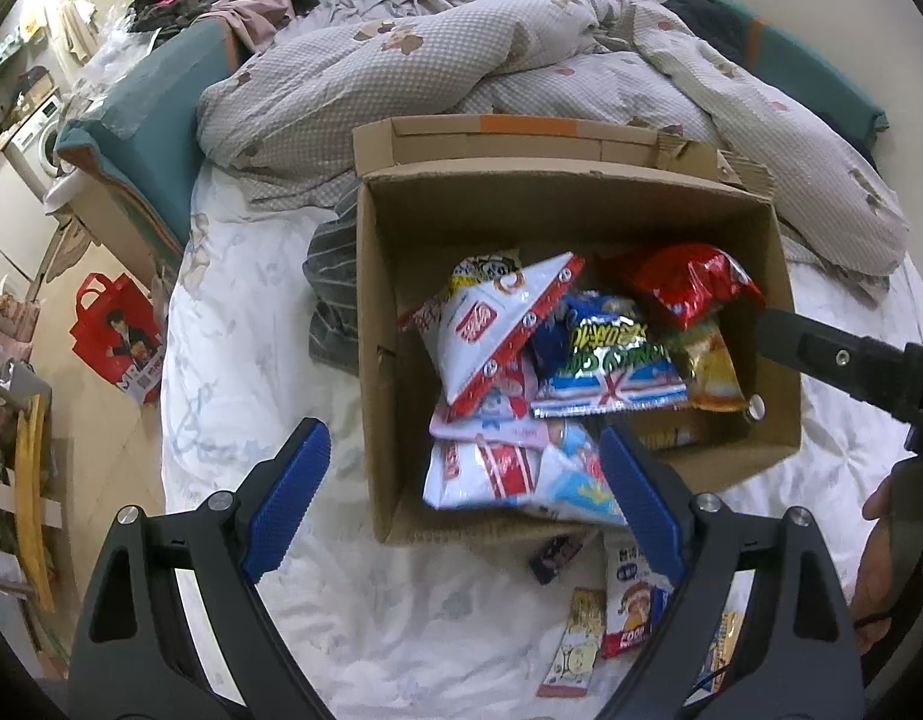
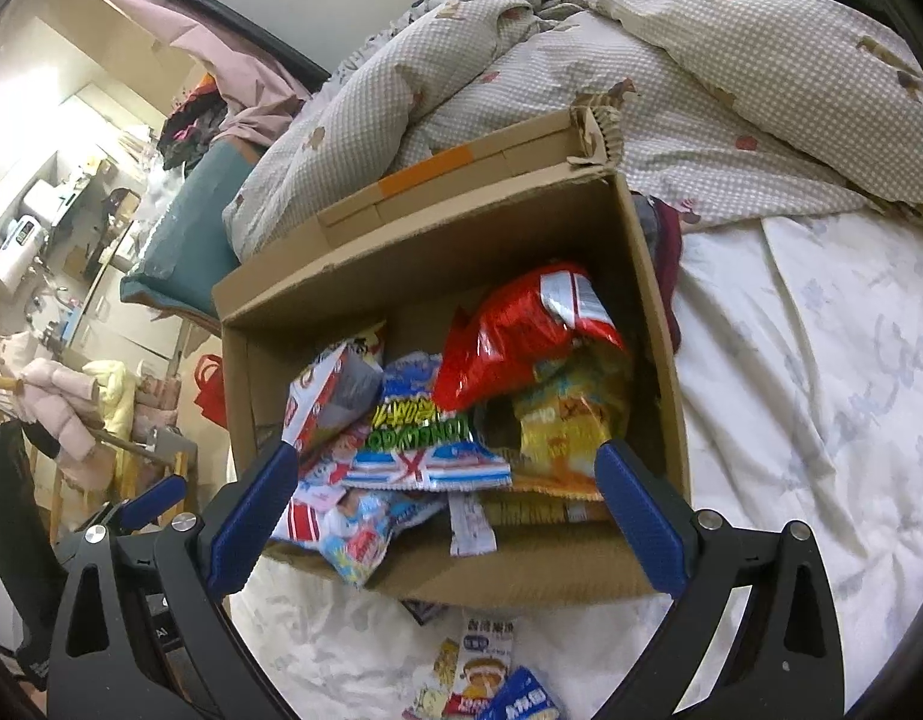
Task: Organize snacks
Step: 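Move both open grippers back toward the remaining snacks beside the box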
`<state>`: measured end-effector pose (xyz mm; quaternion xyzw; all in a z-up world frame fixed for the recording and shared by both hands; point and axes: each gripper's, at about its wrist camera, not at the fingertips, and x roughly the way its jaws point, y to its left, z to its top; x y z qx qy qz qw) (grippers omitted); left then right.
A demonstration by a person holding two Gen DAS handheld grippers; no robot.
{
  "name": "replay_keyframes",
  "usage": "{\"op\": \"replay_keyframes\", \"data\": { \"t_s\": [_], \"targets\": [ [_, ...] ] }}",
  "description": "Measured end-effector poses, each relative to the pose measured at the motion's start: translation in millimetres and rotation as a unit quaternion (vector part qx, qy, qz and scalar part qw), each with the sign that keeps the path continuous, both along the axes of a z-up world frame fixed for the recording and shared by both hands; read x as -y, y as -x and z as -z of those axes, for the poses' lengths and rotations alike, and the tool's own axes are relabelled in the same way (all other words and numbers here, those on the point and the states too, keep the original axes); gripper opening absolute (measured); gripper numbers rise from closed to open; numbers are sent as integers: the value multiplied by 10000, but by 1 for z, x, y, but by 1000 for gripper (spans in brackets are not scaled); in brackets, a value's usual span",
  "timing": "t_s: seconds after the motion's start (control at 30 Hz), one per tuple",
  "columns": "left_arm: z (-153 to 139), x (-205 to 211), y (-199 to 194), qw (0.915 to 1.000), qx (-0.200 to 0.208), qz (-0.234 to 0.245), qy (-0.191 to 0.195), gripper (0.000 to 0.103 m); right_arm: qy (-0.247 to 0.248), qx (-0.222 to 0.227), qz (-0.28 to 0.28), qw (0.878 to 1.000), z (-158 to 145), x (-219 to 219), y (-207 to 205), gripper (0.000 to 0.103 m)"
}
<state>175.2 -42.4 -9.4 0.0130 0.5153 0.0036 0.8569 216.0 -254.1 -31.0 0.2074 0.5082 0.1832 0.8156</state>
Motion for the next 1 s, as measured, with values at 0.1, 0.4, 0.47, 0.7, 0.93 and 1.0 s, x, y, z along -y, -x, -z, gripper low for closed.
{"op": "replay_keyframes", "data": {
  "t_s": [0.1, 0.4, 0.47, 0.7, 0.93, 1.0],
  "targets": [
    [-2, -4, 13, 10000, 40, 31, 52, 89, 48, -92, -41, 9999, -3, 1, 13, 101],
    [-4, -17, 48, 9996, 102, 17, 250, 89, -46, -320, -83, 9994, 0, 8, 59, 101],
    [-3, -21, 57, 9995, 105, -6, 306, 89, -76, -406, -52, 9991, 4, 10, 68, 101],
    [13, -32, 82, 9991, 48, -149, 402, 89, 43, -758, 89, 9971, 21, 17, 102, 101],
    [37, -55, 94, 9968, -79, -532, 586, 89, 96, -1195, 401, 9920, 44, 34, 120, 101],
    [39, -60, 95, 9951, -145, -627, 746, 89, 92, -1320, 502, 9899, 50, 38, 122, 101]
  ]
}}
